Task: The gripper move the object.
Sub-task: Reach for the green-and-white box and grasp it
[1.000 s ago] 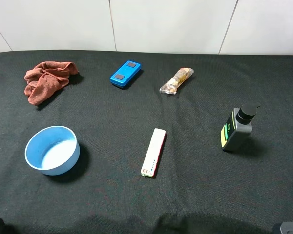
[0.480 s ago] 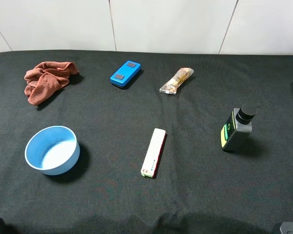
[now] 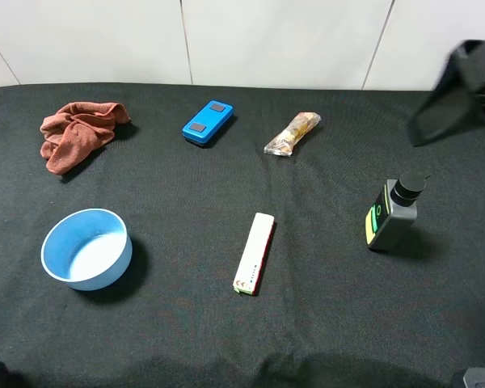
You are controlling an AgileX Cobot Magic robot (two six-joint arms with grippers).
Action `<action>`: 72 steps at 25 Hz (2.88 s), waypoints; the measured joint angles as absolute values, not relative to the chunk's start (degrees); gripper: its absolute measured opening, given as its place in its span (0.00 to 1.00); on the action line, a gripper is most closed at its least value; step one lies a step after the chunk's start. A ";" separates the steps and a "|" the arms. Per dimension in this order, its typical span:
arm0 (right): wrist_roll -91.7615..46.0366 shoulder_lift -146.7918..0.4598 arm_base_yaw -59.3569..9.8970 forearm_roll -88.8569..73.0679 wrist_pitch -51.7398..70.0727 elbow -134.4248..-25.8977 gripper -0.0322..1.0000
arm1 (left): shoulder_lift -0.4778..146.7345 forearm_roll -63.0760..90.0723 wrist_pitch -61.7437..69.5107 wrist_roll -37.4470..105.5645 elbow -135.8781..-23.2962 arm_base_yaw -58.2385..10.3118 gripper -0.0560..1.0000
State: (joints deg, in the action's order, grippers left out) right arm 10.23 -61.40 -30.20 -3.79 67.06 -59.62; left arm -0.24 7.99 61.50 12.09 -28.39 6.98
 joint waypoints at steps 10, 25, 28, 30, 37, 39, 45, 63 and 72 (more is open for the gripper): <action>25.18 -69.09 -43.10 1.04 64.86 -65.41 0.70 | -0.24 7.99 61.50 12.09 -28.39 6.98 1.00; 43.57 -77.17 -55.03 3.66 58.20 -69.21 0.70 | -0.24 7.99 61.50 12.09 -28.39 6.98 1.00; 43.68 -78.22 -55.03 3.26 57.36 -69.21 0.70 | -0.24 7.99 61.50 12.09 -28.39 6.98 1.00; 43.72 -79.04 -55.03 3.01 57.17 -69.21 0.70 | -0.24 7.99 61.50 12.09 -28.39 6.98 1.00; 44.13 -84.57 -55.03 2.55 57.07 -69.21 0.70 | -0.24 7.99 61.50 12.09 -28.39 6.98 1.00; 44.13 -86.66 -55.03 2.49 57.02 -69.21 0.70 | -0.24 7.99 61.50 12.09 -28.39 6.98 1.00; 44.31 -92.13 -55.03 2.38 55.39 -69.21 0.70 | -0.24 7.99 61.50 12.09 -28.39 6.98 1.00; 46.77 -106.92 -55.03 2.65 51.09 -69.22 0.70 | -0.24 7.99 61.50 12.09 -28.39 6.98 1.00; 50.11 -111.77 -55.03 4.43 50.05 -69.34 0.70 | -0.24 7.99 61.50 12.09 -28.39 6.98 1.00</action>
